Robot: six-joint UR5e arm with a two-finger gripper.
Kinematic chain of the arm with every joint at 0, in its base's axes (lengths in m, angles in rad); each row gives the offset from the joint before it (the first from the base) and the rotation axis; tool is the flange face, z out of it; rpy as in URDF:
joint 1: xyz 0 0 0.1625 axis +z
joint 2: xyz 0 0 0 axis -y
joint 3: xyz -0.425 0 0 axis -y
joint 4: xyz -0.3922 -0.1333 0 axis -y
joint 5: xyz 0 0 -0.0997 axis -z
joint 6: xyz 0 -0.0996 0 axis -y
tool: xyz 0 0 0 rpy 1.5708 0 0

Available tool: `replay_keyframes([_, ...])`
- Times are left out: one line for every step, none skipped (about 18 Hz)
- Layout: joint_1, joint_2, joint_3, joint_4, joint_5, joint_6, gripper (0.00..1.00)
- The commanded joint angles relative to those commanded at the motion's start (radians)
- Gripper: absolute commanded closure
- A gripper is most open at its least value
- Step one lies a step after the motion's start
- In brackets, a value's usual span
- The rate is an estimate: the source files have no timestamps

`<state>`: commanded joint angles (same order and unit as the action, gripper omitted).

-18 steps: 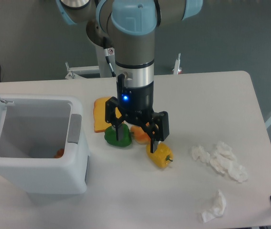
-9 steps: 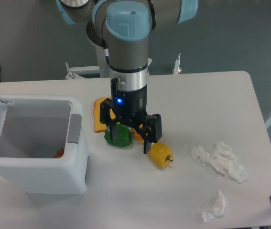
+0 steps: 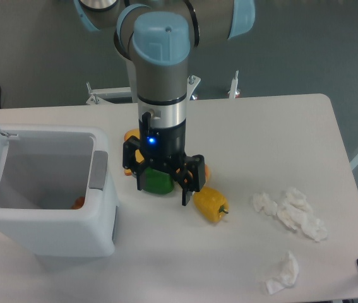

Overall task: Close the trash can
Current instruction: 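Raise the gripper from the peppers and move it toward the trash can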

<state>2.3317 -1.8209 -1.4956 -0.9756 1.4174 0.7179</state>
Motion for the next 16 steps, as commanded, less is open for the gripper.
replay_keyframes([-0.002, 0.0, 0.002, 0.0, 0.0, -0.015, 0.0])
replay_keyframes([-0.002, 0.002, 0.008, 0.0, 0.0, -0.034, 0.0])
replay_keyframes([-0.002, 0.003, 0.011, 0.002, -0.002, -0.049, 0.0])
replay_keyframes([-0.002, 0.005, 0.021, 0.002, -0.003, -0.06, 0.0])
replay_keyframes([-0.002, 0.006, 0.028, 0.003, -0.003, -0.066, 0.0])
replay_keyframes([-0.003, 0.008, 0.034, 0.003, -0.003, -0.066, 0.0])
replay_keyframes([-0.003, 0.008, 0.035, 0.003, -0.005, -0.068, 0.0])
replay_keyframes([-0.005, 0.009, 0.038, 0.003, -0.005, -0.072, 0.0])
replay_keyframes([-0.003, 0.011, 0.041, 0.003, -0.005, -0.08, 0.0])
replay_keyframes([-0.005, 0.014, 0.043, 0.003, -0.006, -0.09, 0.0])
replay_keyframes([-0.005, 0.015, 0.044, 0.005, -0.006, -0.1, 0.0])
replay_keyframes([-0.005, 0.017, 0.048, 0.005, -0.006, -0.107, 0.0])
replay_keyframes([-0.005, 0.018, 0.048, 0.005, -0.006, -0.112, 0.0])
replay_keyframes([-0.005, 0.021, 0.048, 0.005, -0.006, -0.123, 0.0])
replay_keyframes([-0.005, 0.029, 0.048, 0.005, -0.006, -0.141, 0.0])
replay_keyframes([-0.009, 0.032, 0.048, 0.005, -0.006, -0.155, 0.0])
